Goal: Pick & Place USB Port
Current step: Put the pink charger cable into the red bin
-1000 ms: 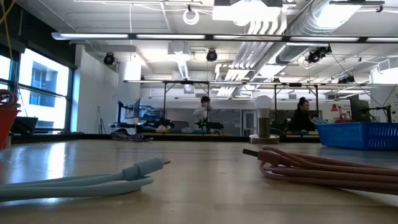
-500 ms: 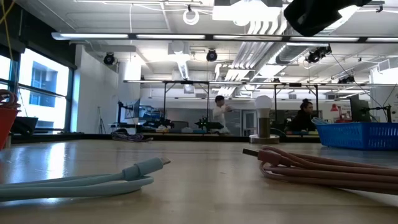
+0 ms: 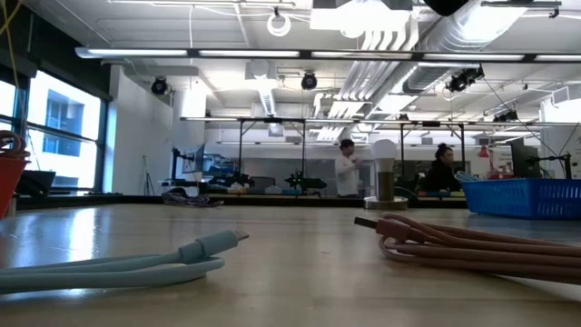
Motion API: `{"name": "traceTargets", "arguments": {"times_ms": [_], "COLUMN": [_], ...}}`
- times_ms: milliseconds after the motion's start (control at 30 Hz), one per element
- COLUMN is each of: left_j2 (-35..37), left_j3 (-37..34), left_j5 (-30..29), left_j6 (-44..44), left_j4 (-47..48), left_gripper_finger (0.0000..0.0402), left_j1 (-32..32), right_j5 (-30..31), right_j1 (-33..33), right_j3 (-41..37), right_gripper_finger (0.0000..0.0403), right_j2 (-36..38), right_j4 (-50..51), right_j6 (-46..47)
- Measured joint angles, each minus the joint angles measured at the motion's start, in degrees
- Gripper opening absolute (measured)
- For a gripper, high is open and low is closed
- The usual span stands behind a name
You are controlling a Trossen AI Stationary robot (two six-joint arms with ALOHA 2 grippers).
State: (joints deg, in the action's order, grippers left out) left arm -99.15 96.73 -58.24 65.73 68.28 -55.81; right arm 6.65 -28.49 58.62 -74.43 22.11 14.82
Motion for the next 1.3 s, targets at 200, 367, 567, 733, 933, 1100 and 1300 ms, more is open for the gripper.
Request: {"name": "traceTargets", "arguments": {"times_ms": [200,367,567,733,933,1100,1300], "left_j2": [-0.04,-0.06,-0.30,-0.52,-0.52,-0.52,-0.52], "left_j3": [0.00,0.00,-0.02,-0.04,-0.06,-0.07,-0.07], "left_j5": [0.00,0.19,2.20,4.13,6.61,6.75,6.78], "left_j6": [-0.02,0.46,0.46,0.48,0.48,0.48,0.50], "left_j4": [-1.96,-4.07,-8.59,-10.45,-11.67,-11.41,-11.20], "left_gripper_finger": [0.0177,0.0177,0.0177,0.0177,0.0177,0.0177,0.0177], "left_j1": [0.00,0.00,-0.02,-0.07,-0.07,-0.07,-0.07], "right_j5": [0.27,0.38,2.57,5.93,7.82,7.53,7.41], "right_j1": [-1.96,-5.01,-9.17,-11.02,-11.30,-11.17,-11.17], "right_j3": [2.90,7.09,14.14,22.16,27.93,28.25,25.86], "right_gripper_finger": [0.0153,0.0153,0.0153,0.0153,0.0153,0.0153,0.0153], "right_j2": [-8.04,-16.76,-26.17,-32.66,-38.29,-40.67,-41.20], "right_j4": [2.25,3.83,6.98,16.52,22.10,22.02,21.85], "right_j6": [7.28,14.65,21.69,25.60,33.15,39.20,44.95]}}
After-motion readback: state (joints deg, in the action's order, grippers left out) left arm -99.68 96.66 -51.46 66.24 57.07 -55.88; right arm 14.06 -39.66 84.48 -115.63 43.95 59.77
